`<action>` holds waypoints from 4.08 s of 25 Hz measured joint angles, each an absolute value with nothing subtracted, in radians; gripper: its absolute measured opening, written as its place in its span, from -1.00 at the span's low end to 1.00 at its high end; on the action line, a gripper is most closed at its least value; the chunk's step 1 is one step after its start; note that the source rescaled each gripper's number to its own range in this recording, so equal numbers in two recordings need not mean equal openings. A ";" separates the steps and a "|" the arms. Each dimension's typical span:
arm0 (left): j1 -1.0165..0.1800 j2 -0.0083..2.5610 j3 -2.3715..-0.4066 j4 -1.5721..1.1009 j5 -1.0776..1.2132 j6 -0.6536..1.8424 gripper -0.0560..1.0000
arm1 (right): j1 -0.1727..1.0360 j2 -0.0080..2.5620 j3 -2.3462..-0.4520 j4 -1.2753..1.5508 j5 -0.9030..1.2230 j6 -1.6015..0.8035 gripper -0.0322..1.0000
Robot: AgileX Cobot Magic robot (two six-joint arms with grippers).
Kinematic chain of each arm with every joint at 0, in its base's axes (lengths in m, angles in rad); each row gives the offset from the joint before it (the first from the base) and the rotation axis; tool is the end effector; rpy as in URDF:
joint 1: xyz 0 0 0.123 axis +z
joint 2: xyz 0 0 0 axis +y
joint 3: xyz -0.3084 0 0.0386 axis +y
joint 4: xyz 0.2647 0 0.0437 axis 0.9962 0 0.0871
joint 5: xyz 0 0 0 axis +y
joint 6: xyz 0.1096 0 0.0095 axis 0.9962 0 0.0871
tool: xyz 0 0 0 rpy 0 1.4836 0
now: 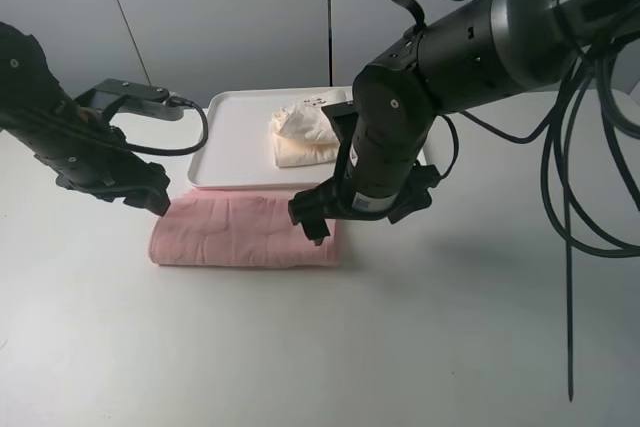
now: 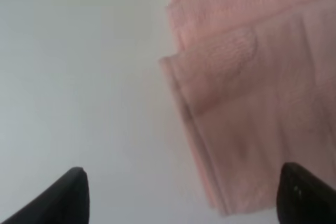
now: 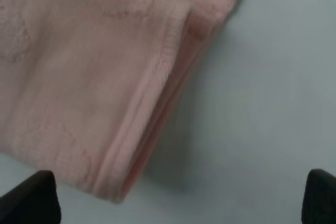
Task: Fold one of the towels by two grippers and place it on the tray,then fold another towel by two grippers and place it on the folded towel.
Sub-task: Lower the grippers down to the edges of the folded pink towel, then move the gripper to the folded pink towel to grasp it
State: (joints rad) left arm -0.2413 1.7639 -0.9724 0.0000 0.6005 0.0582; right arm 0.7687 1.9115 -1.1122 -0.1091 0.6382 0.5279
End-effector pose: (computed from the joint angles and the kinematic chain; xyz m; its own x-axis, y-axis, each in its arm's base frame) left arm 0.3331 -0.0820 0.1545 -0.9214 0.2867 -0.2624 0.2931 0.9560 0.0153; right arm 0.2778 0.2587 0.1344 -0.9253 -0.3034 -0.2273 -0.3196 0.9468 0.0372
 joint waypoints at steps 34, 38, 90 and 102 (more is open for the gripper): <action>-0.241 2.045 -1.139 0.133 0.711 -0.100 0.86 | 0.739 1.914 -1.204 -0.088 0.680 0.488 1.00; -0.241 2.047 -1.140 0.131 0.711 -0.101 0.86 | 0.739 1.918 -1.204 -0.088 0.666 0.505 1.00; -0.241 2.047 -1.140 0.125 0.708 -0.101 0.86 | 0.737 2.191 -1.380 0.070 0.725 0.449 0.51; -0.241 2.047 -1.140 0.125 0.707 -0.086 0.86 | 0.737 2.196 -1.380 0.093 0.712 0.430 0.34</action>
